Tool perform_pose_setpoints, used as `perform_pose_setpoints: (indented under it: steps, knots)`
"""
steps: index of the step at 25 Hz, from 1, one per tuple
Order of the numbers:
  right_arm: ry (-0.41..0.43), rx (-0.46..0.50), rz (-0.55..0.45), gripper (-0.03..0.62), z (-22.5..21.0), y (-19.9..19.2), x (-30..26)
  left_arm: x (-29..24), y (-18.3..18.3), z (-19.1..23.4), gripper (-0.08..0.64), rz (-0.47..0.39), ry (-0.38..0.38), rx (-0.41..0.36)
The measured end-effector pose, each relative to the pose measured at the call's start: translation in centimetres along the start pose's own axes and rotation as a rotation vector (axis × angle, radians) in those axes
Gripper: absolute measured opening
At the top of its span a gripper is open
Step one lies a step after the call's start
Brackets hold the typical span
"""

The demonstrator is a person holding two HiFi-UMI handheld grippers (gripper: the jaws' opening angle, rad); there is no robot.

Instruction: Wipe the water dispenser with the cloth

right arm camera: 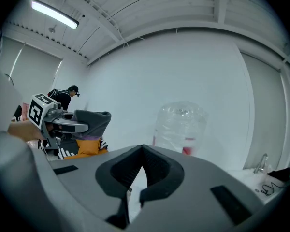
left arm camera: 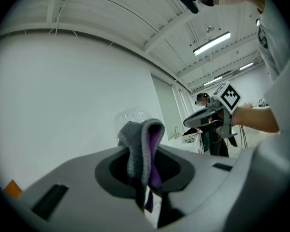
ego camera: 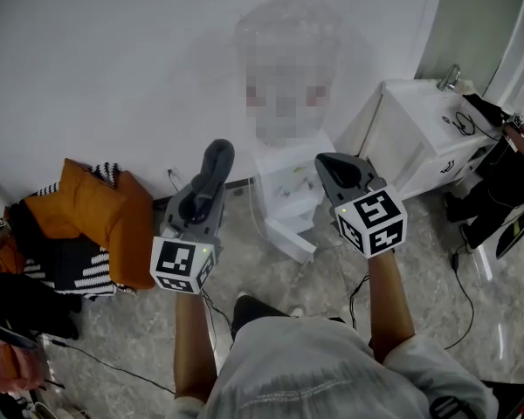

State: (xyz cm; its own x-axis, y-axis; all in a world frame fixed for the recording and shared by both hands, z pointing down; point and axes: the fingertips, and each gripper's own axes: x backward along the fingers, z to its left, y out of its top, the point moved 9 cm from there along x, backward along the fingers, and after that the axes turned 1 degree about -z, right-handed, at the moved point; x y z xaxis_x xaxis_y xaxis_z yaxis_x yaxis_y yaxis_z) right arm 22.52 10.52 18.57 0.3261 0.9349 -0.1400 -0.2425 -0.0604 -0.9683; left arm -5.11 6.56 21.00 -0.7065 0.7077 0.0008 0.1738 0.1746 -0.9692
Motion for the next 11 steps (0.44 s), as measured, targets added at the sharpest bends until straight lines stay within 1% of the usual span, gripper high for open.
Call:
perform_pose_setpoints:
  steps: [11]
  knots:
    - [-0.004,0.001,0.000,0.014,0.01,-0.45,0.66,0.09,-0.38,-0.25,0.080,0.009,-0.013,0.001]
